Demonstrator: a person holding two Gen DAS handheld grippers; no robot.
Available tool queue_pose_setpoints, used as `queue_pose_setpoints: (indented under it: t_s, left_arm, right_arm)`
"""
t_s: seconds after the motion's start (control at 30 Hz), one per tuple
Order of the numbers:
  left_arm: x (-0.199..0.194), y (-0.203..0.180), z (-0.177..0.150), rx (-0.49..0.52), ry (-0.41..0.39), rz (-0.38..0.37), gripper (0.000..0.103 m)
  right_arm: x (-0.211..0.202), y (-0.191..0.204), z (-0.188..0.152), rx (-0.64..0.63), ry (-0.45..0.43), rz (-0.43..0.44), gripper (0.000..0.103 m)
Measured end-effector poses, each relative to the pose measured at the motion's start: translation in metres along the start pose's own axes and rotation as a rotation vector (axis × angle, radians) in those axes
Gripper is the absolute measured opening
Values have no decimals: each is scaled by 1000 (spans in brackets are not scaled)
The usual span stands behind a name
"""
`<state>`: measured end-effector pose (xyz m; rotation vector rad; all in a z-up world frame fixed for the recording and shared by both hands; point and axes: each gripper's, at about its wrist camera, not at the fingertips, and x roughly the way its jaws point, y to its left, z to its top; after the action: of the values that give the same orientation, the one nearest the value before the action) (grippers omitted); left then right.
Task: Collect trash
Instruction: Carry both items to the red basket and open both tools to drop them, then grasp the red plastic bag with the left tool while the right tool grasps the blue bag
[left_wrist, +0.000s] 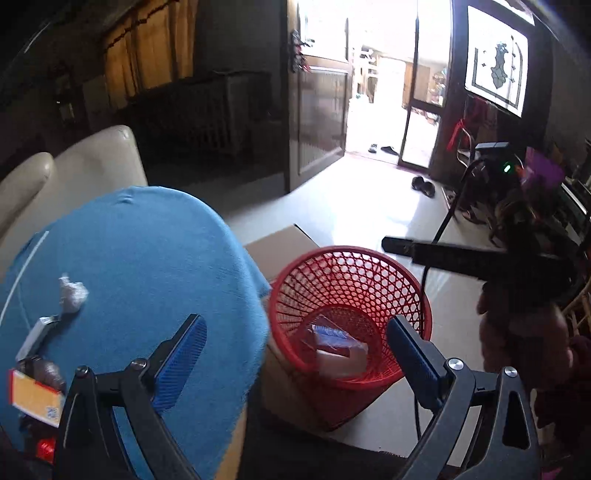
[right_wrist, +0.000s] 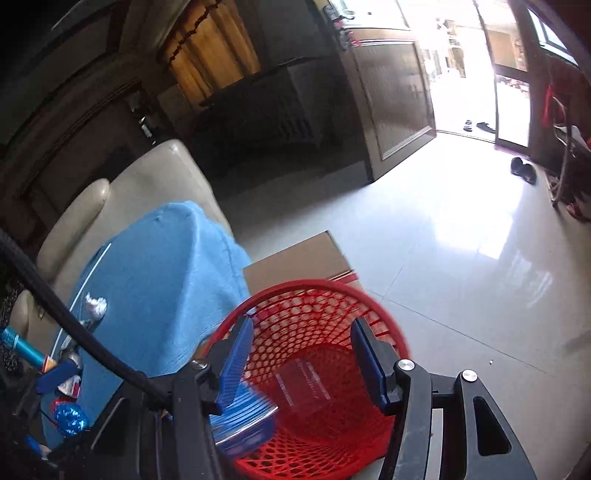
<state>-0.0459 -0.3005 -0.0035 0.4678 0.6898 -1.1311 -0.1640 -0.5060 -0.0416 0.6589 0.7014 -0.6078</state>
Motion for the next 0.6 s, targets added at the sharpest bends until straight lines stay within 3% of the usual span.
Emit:
queue_pose_setpoints:
  t_s: [0.13,0.23,0.33,0.43,0.53,0.6]
  left_arm:
    - [-51,39,-12,-96,-48,97,98]
    - [-87,79,-33,-223,-62,176,98]
    - [-128,128,-68,-364,-77,312,98]
    - [-160,174,-111,-494,-70,496,98]
    - [-181,211,-150,-595,-33,682,98]
    - [-189,228,-170,-647,-12,743,98]
  right_arm:
    - [9,46,-8,-94,42,79,59]
    - [18,90,-19,-156,119,199,59]
    - [30,133,-33,-197,231,333,59]
    - [46,175,-51,-206,371,463,59]
    - [59,213,-69,-230,473,537,59]
    - [66,239,-83,-238,543,580,59]
